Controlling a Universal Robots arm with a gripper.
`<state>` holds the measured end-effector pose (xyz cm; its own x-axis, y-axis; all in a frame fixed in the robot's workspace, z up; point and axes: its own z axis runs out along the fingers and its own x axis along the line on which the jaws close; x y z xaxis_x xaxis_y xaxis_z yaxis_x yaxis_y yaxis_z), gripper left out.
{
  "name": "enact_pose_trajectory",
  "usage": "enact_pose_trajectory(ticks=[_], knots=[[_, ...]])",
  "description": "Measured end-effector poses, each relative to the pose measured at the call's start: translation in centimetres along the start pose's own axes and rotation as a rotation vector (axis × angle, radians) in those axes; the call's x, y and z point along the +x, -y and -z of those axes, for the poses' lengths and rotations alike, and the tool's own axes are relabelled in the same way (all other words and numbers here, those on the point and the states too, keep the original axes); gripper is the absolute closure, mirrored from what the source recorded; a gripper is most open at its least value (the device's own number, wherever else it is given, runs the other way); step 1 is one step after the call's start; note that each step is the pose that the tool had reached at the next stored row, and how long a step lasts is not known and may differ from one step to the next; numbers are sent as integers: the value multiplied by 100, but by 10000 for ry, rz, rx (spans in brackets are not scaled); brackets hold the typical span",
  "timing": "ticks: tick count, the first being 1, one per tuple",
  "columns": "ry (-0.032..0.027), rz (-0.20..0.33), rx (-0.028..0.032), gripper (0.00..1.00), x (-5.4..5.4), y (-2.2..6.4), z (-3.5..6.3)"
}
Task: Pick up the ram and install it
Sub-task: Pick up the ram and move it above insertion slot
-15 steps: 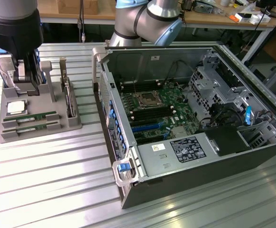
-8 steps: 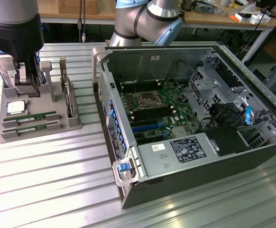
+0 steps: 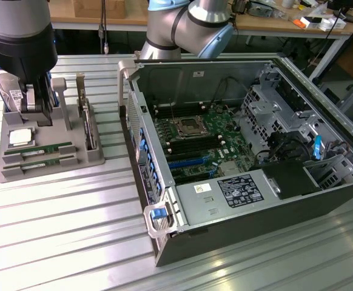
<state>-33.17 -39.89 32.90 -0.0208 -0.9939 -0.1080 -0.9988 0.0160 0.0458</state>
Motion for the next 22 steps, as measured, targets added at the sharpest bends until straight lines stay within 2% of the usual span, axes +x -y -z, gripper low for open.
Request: enact_pose_trajectory(ticks=[22], knots=[[187, 8, -3, 64, 15, 5, -142]])
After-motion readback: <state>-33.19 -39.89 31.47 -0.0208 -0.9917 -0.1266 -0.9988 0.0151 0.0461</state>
